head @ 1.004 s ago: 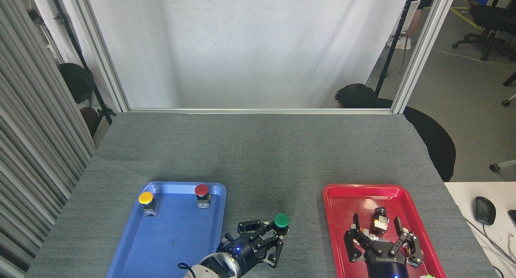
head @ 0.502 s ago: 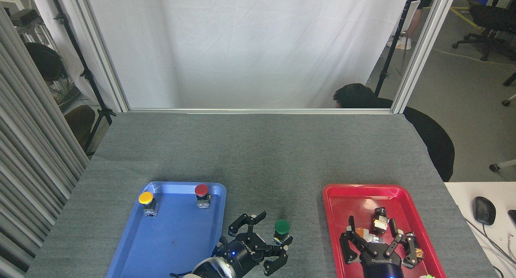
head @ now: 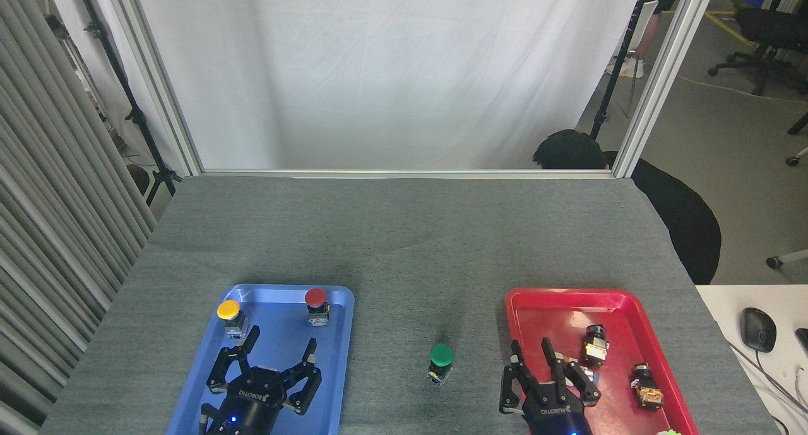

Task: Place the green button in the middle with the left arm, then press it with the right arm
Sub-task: 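Release the green button on the table and withdraw the left hand, then move the right hand over the green button and press down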

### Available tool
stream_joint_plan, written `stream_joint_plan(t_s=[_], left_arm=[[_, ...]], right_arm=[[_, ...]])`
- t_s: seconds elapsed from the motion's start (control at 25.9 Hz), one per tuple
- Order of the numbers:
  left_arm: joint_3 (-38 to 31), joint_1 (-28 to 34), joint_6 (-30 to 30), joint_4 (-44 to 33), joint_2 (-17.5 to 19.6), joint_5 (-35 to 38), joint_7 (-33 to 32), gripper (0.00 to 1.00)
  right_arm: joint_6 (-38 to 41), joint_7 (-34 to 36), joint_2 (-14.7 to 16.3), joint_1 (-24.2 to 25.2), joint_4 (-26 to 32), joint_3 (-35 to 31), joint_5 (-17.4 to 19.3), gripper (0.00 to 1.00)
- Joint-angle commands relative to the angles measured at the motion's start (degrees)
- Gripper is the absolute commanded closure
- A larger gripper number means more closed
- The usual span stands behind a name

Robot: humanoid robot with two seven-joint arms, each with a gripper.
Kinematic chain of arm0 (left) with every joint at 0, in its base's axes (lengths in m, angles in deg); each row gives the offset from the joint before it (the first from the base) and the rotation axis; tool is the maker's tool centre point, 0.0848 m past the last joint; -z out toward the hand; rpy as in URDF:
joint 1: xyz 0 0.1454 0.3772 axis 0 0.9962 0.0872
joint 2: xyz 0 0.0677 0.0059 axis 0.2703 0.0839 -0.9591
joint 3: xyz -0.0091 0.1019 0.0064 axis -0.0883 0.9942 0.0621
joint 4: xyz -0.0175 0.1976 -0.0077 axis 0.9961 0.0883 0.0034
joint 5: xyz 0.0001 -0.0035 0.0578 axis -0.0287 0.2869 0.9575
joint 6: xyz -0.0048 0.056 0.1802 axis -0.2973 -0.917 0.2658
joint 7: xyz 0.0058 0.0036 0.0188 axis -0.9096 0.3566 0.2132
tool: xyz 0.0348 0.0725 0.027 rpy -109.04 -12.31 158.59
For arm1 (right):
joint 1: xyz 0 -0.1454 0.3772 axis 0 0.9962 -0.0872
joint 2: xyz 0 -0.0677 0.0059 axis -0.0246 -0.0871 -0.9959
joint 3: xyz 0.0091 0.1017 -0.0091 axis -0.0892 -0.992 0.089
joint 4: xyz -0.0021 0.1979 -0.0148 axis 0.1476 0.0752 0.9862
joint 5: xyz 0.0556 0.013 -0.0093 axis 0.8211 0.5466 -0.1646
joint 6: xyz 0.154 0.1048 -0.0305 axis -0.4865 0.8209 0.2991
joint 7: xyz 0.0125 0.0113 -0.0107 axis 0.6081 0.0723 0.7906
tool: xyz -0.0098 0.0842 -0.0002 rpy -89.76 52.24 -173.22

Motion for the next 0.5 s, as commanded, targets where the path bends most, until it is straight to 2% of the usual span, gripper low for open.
stream_joint_plan(t_s=[0.0, 0.46], left_arm=[[-1.92, 0.98, 0.07, 0.20, 1.31, -1.85, 0.58, 0.01], [-2.01, 0.98, 1.12, 0.82, 1.75, -2.12, 0.49, 0.01]], right_arm=[[1.30, 0.14, -0.88, -0.29, -1.59, 2.17, -1.75, 1.00], [0.95, 0.40, -3.17, -3.28, -4.40, 6.74, -3.24, 1.00]])
